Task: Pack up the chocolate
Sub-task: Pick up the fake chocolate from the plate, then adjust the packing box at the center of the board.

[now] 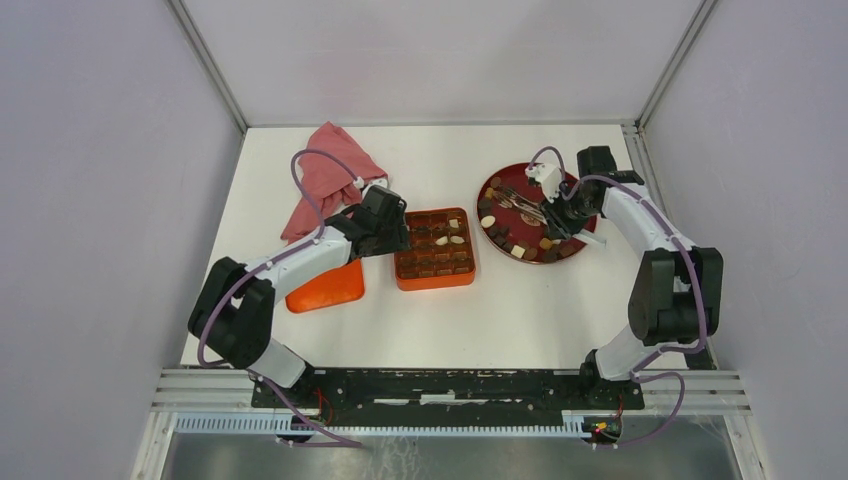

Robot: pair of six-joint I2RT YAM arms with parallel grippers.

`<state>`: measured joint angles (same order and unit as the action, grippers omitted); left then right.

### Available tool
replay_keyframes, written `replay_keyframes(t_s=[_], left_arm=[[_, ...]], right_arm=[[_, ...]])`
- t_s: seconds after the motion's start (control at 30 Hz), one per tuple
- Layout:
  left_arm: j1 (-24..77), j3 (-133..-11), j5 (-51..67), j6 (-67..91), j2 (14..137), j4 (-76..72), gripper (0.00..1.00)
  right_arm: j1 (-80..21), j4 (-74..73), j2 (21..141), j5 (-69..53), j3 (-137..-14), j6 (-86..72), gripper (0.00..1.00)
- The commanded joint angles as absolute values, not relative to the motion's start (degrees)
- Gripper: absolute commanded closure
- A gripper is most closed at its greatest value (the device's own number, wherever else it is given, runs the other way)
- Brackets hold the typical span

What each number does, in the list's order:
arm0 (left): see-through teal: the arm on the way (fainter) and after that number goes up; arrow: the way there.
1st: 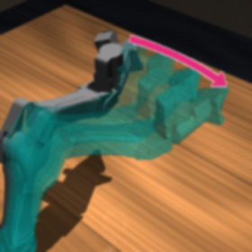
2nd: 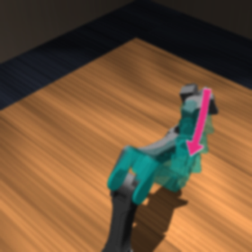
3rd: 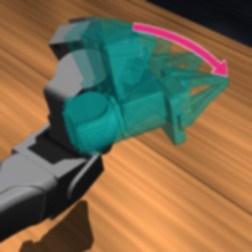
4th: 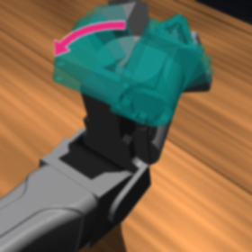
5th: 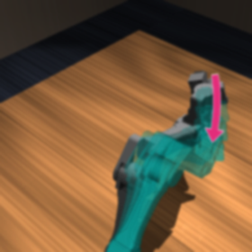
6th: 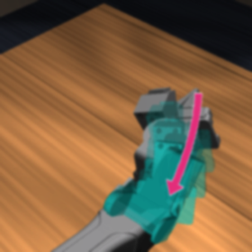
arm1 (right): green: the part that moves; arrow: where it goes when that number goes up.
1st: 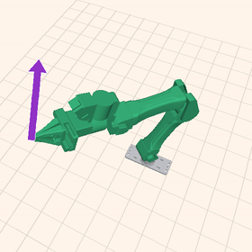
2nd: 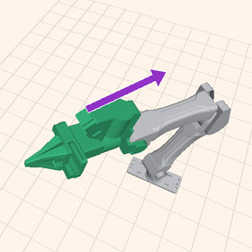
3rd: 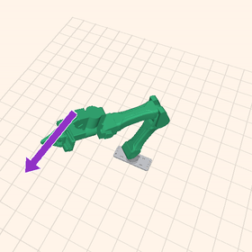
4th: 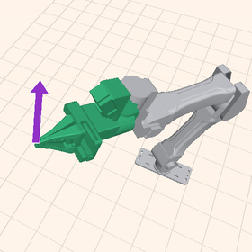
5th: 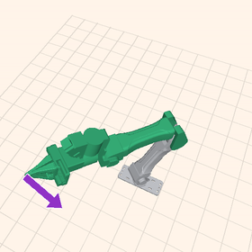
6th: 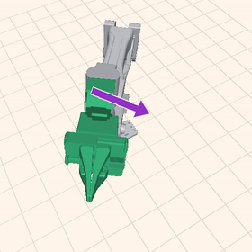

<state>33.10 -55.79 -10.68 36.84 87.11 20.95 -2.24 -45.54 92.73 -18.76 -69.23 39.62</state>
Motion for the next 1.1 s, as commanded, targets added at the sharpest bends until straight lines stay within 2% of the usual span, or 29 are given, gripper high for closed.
replay_keyframes(t_s=[0.0,0.57,0.67,0.77,0.9,1.07], left_arm=[[32.8,-59.1,-12.95,33.92,89.1,20.44,0.38],[30.2,-62.47,-10.71,31.63,96.86,18.44,0.56],[30.19,-62.98,-10.42,31.73,97.61,18.17,0.67],[30.15,-63.42,-10.69,31.81,98.26,18.17,0.84],[30.18,-63.75,-11.05,31.9,98.48,17.96,0.97],[30.75,-62.97,-14.16,31.7,95.89,16.96,0.98]], right_arm=[[-2.18,-45.87,89.92,-25.24,-72.42,37.88,0.93],[-4.33,-45.79,88.07,-37.1,-73.27,37.11,0.93],[-4.45,-45.7,87.93,-37.44,-73.1,37.09,0.93],[-4.7,-45.92,87.9,-38.01,-73.14,37.17,0.92],[-5.66,-46.42,87.58,-38.74,-72.49,37.86,0.92],[-6.76,-46.56,87.07,-40.52,-72.22,38.4,0.92]])
